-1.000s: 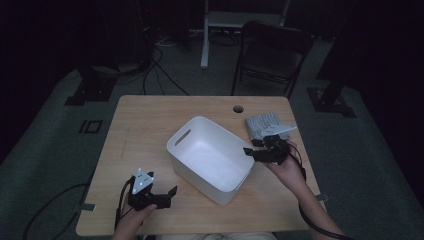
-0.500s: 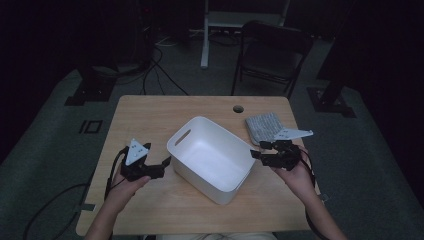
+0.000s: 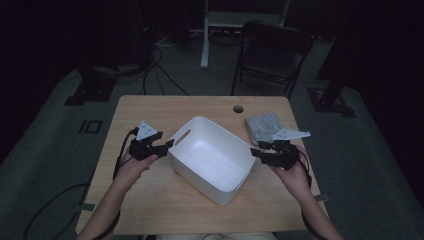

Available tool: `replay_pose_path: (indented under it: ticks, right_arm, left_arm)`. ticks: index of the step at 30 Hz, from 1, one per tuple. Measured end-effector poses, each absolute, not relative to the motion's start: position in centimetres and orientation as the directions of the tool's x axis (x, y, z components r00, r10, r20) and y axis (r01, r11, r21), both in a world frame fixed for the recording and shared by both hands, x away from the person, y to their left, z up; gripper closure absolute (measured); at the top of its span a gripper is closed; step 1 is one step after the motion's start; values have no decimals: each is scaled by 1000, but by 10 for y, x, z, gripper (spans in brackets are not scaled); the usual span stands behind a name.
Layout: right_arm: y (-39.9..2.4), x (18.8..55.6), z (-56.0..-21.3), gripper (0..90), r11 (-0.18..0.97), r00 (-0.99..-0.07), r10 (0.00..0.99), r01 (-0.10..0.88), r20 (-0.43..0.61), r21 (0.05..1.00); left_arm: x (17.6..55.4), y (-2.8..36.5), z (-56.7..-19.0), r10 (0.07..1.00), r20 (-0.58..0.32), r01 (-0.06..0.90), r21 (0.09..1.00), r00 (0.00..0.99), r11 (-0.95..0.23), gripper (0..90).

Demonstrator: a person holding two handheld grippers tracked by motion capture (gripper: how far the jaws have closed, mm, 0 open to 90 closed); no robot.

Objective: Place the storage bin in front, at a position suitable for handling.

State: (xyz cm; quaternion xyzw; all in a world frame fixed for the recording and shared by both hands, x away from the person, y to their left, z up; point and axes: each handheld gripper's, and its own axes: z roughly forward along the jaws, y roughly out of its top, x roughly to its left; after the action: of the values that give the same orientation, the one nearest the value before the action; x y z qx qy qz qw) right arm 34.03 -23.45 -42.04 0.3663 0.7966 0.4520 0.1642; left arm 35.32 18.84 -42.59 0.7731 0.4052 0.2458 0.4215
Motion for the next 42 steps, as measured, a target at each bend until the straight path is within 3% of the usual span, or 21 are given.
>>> replay_pose_path:
  ticks: [3,4,12,28,42]
  right_arm:
    - [-232,342,-423,619,329,-681,729,440,71,836]
    - [-230,343,-424,721,337,-678,733,438,60,834]
    - [-221,348,-430,834,377,-674,738,436,20,817]
    - [-217,369,-428,862,379,-647,762,445,-1,811]
    - [-214,395,-427,851,368,-665,746,449,29,814]
  left_arm:
    - [358,188,-428,832,23,433,845,554,-312,502]
    - [361,188,-428,822,1,446,840,569,-309,570]
    - [365,182,-428,825,16,467,818,565,-336,654]
    - [359,179,-429,824,-33,502,806,566,-312,702]
    - [345,179,-423,835,0,512,790,551,-338,700]
